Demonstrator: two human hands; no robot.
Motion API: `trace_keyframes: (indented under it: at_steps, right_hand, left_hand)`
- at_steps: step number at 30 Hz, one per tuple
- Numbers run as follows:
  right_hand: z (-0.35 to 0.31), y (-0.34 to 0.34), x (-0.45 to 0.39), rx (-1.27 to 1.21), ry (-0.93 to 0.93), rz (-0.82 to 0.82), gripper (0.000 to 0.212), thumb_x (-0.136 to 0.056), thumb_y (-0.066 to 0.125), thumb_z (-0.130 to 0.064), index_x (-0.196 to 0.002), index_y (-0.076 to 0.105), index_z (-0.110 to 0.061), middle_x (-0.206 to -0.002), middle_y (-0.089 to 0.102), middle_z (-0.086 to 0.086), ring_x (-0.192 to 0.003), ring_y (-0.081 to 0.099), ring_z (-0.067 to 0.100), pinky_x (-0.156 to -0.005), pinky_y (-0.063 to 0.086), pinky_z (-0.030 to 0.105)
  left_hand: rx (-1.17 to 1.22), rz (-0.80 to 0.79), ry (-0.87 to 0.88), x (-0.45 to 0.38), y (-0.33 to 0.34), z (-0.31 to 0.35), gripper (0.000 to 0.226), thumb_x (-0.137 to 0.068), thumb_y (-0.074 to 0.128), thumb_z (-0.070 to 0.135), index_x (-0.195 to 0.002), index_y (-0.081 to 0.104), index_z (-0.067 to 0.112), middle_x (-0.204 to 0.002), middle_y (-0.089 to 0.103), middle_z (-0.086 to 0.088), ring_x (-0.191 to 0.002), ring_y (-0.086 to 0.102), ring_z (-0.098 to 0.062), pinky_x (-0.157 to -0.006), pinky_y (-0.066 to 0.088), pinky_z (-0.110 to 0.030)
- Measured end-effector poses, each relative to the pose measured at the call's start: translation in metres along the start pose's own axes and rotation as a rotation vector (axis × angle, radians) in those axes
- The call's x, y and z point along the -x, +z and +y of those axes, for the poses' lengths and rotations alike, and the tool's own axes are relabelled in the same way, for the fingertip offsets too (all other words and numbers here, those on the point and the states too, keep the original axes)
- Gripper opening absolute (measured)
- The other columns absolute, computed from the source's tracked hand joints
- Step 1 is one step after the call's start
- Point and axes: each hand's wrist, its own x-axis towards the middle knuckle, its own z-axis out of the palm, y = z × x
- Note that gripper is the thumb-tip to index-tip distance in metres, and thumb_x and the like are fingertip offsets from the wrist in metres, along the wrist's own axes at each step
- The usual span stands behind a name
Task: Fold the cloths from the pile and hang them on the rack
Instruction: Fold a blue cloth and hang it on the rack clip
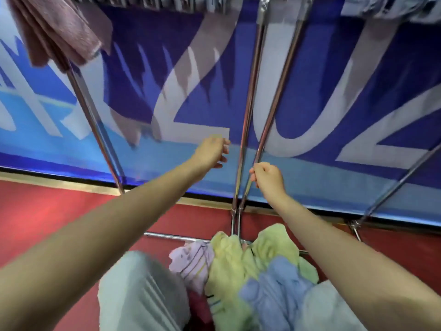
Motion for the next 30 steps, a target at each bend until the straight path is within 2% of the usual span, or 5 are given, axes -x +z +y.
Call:
trace_keyframes:
  at_steps: [5,13,20,27,30]
  right_hand:
    - [0.146,-0.028,0.020,0.058,0.310,-0.052,0.032,-0.092,0.044,-0.006,-0.064,0.058,-0.015,-0.056,0.052,0.001,-0.048,0.044,0.012,-0.047,0.033,0.023]
    - [0.317,-0.030,0.059,0.248,0.653,-0.168,0.027,-0.092,0.048,-0.011,-0.074,0.063,0.003,-0.065,0.056,0.012,-0.062,0.049,0.025,-0.057,0.038,0.030]
    - [0.393,-0.007,0.071,0.518,0.647,-0.183,0.032,-0.092,0.048,-0.008,-0.060,0.050,-0.006,-0.062,0.053,0.012,-0.070,0.051,0.031,-0.061,0.037,0.038]
    - [0.449,0.012,0.083,0.605,0.641,-0.285,0.045,-0.087,0.063,-0.035,-0.124,0.052,-0.012,-0.119,0.054,0.008,-0.110,0.054,0.030,-0.087,0.045,0.038]
    - [0.472,0.010,0.081,0.666,0.638,-0.442,0.020,-0.096,0.051,-0.024,-0.077,0.048,-0.017,-0.096,0.049,0.007,-0.098,0.052,0.030,-0.080,0.037,0.035]
  left_hand:
    - [-0.224,-0.129,-0.138,-0.013,0.078,-0.129,0.021,-0.098,0.045,0.019,-0.099,0.064,0.009,-0.104,0.065,-0.018,-0.087,0.063,-0.028,-0.078,0.049,-0.035]
    - [-0.216,-0.235,-0.559,-0.006,0.141,-0.294,0.018,-0.098,0.040,0.010,-0.098,0.057,0.012,-0.077,0.056,-0.002,-0.058,0.045,-0.012,-0.049,0.034,-0.021]
    - [-0.342,-0.354,-0.584,-0.003,0.190,-0.377,0.028,-0.098,0.039,0.012,-0.111,0.063,0.005,-0.107,0.065,-0.015,-0.091,0.061,-0.033,-0.075,0.047,-0.033]
    - [-0.471,-0.474,-0.534,-0.004,0.230,-0.430,0.032,-0.100,0.039,0.012,-0.126,0.057,0.002,-0.129,0.059,-0.019,-0.117,0.055,-0.032,-0.090,0.039,-0.029]
    - [-0.464,-0.500,-0.532,-0.005,0.236,-0.439,0.033,-0.100,0.037,0.011,-0.126,0.056,0.002,-0.127,0.060,-0.018,-0.116,0.056,-0.031,-0.092,0.039,-0.028]
